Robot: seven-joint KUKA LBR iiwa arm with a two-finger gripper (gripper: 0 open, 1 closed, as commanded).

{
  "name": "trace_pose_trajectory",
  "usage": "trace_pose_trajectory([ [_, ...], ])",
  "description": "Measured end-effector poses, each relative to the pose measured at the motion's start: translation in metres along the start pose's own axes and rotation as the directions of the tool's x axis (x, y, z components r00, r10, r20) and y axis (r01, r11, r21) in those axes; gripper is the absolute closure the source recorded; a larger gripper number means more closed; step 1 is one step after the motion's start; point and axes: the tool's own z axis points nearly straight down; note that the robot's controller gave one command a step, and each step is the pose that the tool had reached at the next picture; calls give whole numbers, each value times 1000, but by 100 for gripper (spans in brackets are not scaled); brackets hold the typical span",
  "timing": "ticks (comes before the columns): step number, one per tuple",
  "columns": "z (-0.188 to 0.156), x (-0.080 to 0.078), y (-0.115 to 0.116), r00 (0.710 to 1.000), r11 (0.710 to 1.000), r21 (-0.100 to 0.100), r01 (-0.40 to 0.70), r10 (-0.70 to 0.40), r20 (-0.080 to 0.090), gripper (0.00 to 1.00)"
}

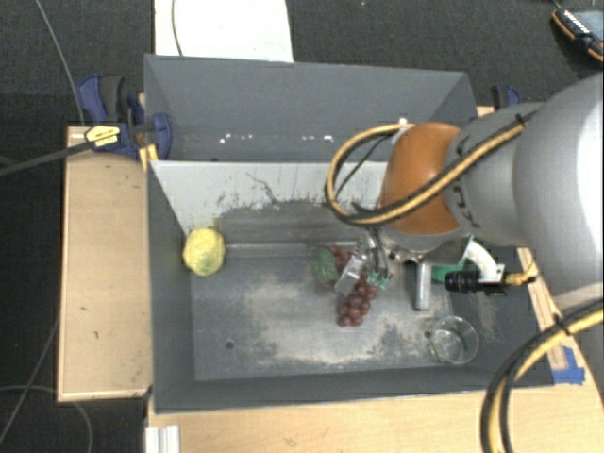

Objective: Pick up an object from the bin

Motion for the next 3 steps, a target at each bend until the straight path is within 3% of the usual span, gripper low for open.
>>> trace_pose_trajectory([
  [3, -54, 0, 0, 1000, 1000, -1, 6, -6, 0, 100],
])
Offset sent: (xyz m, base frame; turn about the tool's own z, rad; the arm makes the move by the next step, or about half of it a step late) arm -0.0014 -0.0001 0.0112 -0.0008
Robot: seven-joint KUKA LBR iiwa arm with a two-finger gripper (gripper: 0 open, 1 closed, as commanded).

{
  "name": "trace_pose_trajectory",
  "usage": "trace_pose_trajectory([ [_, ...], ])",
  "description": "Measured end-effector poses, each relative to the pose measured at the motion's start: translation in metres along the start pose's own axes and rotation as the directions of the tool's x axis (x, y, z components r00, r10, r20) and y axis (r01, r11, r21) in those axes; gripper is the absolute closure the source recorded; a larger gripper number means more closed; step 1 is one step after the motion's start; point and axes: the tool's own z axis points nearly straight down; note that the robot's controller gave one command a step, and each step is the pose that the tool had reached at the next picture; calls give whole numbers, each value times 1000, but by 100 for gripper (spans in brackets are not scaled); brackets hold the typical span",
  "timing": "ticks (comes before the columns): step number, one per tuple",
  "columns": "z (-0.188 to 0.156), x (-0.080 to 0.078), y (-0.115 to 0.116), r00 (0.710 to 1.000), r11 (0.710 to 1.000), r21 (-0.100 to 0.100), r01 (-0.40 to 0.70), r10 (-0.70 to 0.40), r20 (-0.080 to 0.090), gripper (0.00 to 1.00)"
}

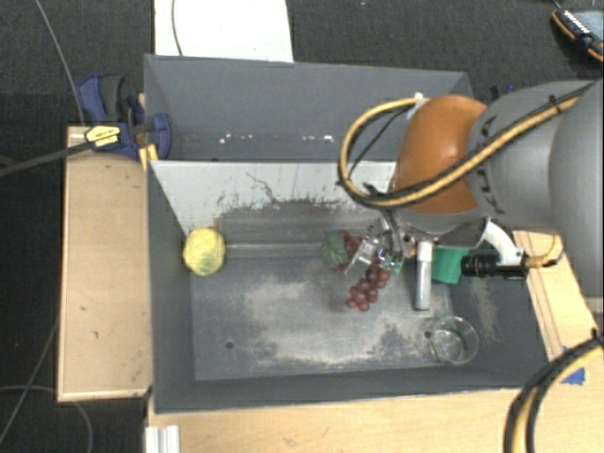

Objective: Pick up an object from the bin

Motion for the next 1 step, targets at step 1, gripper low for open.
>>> trace_pose_trajectory([
  [1, -24, 0, 0, 1000, 1000, 2, 2, -2, -3, 100],
])
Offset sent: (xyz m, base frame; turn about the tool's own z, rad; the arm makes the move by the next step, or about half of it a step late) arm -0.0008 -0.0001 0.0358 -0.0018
